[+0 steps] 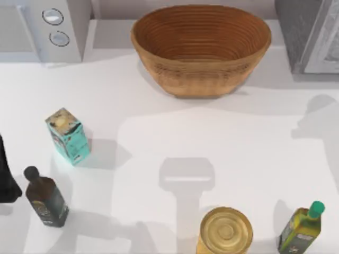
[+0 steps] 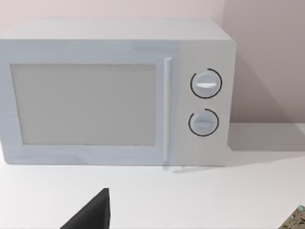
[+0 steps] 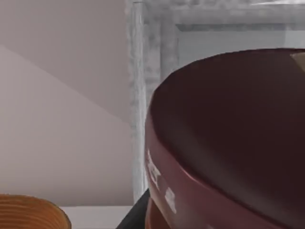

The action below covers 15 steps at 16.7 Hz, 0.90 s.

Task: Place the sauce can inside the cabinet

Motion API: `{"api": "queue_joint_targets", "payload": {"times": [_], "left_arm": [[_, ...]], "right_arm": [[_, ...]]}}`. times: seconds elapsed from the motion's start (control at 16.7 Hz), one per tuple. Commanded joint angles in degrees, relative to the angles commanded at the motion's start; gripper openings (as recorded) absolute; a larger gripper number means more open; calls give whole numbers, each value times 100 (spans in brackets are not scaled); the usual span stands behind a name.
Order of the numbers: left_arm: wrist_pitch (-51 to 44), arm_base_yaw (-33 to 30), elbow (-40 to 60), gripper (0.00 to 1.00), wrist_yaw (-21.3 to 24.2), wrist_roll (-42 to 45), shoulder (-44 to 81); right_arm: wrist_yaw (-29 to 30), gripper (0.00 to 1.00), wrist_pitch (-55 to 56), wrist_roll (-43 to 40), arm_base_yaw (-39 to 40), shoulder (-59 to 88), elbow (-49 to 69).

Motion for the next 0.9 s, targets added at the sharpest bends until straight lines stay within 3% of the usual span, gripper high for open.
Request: {"api": "queue_joint_targets", "payload": {"times": [0.54, 0.9], "left_arm": [[0, 0, 0, 100, 0, 0, 0], [0, 0, 0, 100, 0, 0, 0]], "right_arm": [[455, 0, -1272, -17, 476, 3252, 4644], [558, 0, -1558, -37, 617, 4058, 5825]]}}
